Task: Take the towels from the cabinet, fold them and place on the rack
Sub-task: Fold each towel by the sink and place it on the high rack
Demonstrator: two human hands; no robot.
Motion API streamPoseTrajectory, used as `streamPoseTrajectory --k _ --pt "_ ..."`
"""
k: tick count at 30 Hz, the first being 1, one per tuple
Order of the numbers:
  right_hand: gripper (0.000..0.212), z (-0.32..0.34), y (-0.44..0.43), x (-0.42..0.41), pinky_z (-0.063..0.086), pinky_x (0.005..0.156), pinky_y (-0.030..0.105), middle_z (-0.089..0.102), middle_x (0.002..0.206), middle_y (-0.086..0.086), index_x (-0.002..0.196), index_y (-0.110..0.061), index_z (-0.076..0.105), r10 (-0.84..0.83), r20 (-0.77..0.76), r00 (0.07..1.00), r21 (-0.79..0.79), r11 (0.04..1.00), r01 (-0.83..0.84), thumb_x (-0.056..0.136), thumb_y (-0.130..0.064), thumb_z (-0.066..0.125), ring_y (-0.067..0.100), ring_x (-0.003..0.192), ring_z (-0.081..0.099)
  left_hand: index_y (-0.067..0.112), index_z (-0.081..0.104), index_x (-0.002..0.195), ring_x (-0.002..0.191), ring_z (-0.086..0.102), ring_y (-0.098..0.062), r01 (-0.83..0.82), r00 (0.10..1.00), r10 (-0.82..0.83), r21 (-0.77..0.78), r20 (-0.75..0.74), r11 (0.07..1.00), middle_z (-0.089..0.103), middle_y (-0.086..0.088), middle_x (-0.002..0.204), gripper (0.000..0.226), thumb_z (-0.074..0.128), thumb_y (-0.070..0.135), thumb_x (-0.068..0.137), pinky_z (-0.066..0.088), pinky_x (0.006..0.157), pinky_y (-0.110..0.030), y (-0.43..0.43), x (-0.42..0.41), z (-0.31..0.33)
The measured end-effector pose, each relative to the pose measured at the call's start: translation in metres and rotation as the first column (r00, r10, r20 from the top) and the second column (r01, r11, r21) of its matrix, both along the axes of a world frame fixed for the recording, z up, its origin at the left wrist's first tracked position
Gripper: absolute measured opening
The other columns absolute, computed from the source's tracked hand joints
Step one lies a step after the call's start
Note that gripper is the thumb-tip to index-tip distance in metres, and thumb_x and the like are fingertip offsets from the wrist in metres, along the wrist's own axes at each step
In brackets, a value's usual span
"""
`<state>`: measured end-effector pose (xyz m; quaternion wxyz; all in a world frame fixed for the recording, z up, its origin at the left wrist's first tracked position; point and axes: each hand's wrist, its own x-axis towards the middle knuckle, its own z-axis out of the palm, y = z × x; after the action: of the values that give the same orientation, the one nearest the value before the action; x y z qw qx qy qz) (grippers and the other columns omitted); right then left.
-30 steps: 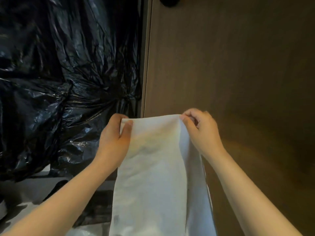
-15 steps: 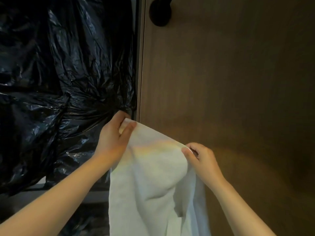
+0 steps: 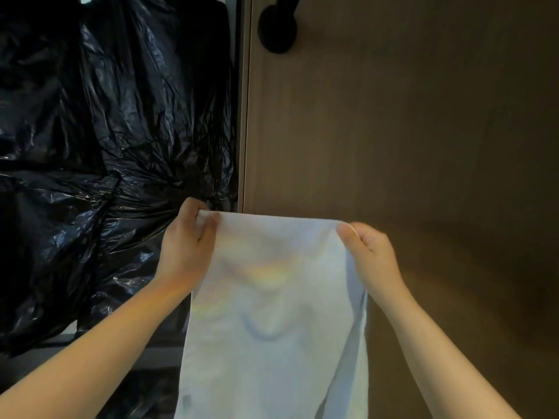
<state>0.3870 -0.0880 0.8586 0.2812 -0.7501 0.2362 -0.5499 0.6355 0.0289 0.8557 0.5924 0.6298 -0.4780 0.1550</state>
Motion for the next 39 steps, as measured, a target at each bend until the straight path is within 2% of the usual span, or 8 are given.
streamPoseTrajectory --k 3,7,15,23,26,28,34,39 --pt "0.044 0.037 0.002 0.007 0.022 0.051 0.024 0.031 0.056 -0.007 0.061 -0.011 0.037 -0.080 -0.098 0.992 -0.198 0.978 0.060 0.100 -0.022 0.053 0.006 0.053 0.029 0.019 0.044 0.094 0.069 0.051 0.007 0.002 1.000 -0.003 -0.042 -0.019 0.999 0.051 0.008 0.072 0.007 0.050 0.020 0.099 0.031 0.049 -0.012 0.000 -0.006 0.008" --pt "0.040 0.057 0.008 0.024 0.023 0.049 0.019 0.030 0.057 -0.008 0.066 0.001 0.046 -0.007 -0.237 0.971 -0.270 0.961 -0.059 0.099 -0.019 0.055 0.005 0.053 0.030 0.018 0.048 0.090 0.070 0.051 0.001 0.025 0.999 -0.022 -0.097 0.034 0.995 0.052 0.007 0.074 0.010 0.056 0.022 0.095 0.033 0.052 -0.013 0.005 -0.021 0.015" --pt "0.029 0.050 0.030 0.049 0.030 0.059 0.025 0.044 0.067 0.010 0.078 0.002 0.060 0.279 -0.256 0.925 -0.144 0.936 -0.322 0.099 -0.017 0.055 0.008 0.065 0.040 0.041 0.058 0.116 0.101 0.056 0.013 0.391 0.920 -0.390 0.056 -0.027 0.919 0.064 0.030 0.106 0.033 0.069 0.032 0.087 0.040 0.078 -0.002 0.009 -0.039 0.016" --pt "0.031 0.053 0.034 0.050 0.040 0.067 0.030 0.058 0.082 0.019 0.087 -0.001 0.066 0.373 -0.226 0.900 -0.072 0.915 -0.398 0.097 -0.028 0.055 0.017 0.072 0.052 0.035 0.049 0.136 0.082 0.064 0.004 0.598 0.801 -0.574 0.185 -0.170 0.780 0.068 0.013 0.078 0.046 0.059 0.034 0.091 0.044 0.087 -0.018 0.012 -0.041 0.015" --pt "0.027 0.055 0.034 0.049 0.043 0.066 0.029 0.062 0.082 0.014 0.086 -0.006 0.068 0.387 -0.259 0.885 -0.064 0.908 -0.415 0.099 -0.026 0.055 0.016 0.072 0.055 0.027 0.067 0.092 0.072 0.060 -0.002 0.654 0.756 -0.628 0.245 -0.186 0.715 0.063 0.012 0.072 0.019 0.056 0.042 0.090 0.046 0.075 -0.016 0.013 -0.040 0.017" --pt "0.027 0.054 0.031 0.049 0.043 0.066 0.031 0.062 0.083 0.016 0.086 -0.006 0.068 0.364 -0.264 0.893 -0.070 0.916 -0.394 0.099 -0.026 0.055 0.025 0.073 0.058 0.027 0.060 0.062 0.064 0.058 -0.001 0.630 0.777 -0.601 0.211 -0.189 0.748 0.061 0.010 0.067 0.031 0.057 0.047 0.086 0.044 0.064 -0.012 0.012 -0.040 0.016" --pt "0.018 0.040 0.015 0.040 0.040 0.060 0.026 0.064 0.074 -0.002 0.083 -0.020 0.069 0.149 -0.372 0.916 -0.164 0.961 -0.222 0.097 -0.026 0.058 0.015 0.071 0.059 0.012 0.063 0.069 0.051 0.055 0.003 0.479 0.854 -0.463 0.011 -0.238 0.877 0.060 0.010 0.058 0.028 0.064 0.031 0.090 0.041 0.047 -0.009 0.010 -0.030 0.022" --pt "0.013 0.015 -0.001 0.032 0.048 0.066 0.022 0.068 0.087 -0.016 0.094 -0.031 0.068 -0.018 -0.426 0.904 -0.186 0.980 -0.069 0.098 -0.028 0.057 0.003 0.082 0.062 0.014 0.057 0.065 0.051 0.047 0.000 0.322 0.946 -0.322 0.018 -0.026 0.947 0.052 0.007 0.058 0.031 0.065 0.030 0.091 0.033 0.047 -0.012 0.009 -0.023 0.022"
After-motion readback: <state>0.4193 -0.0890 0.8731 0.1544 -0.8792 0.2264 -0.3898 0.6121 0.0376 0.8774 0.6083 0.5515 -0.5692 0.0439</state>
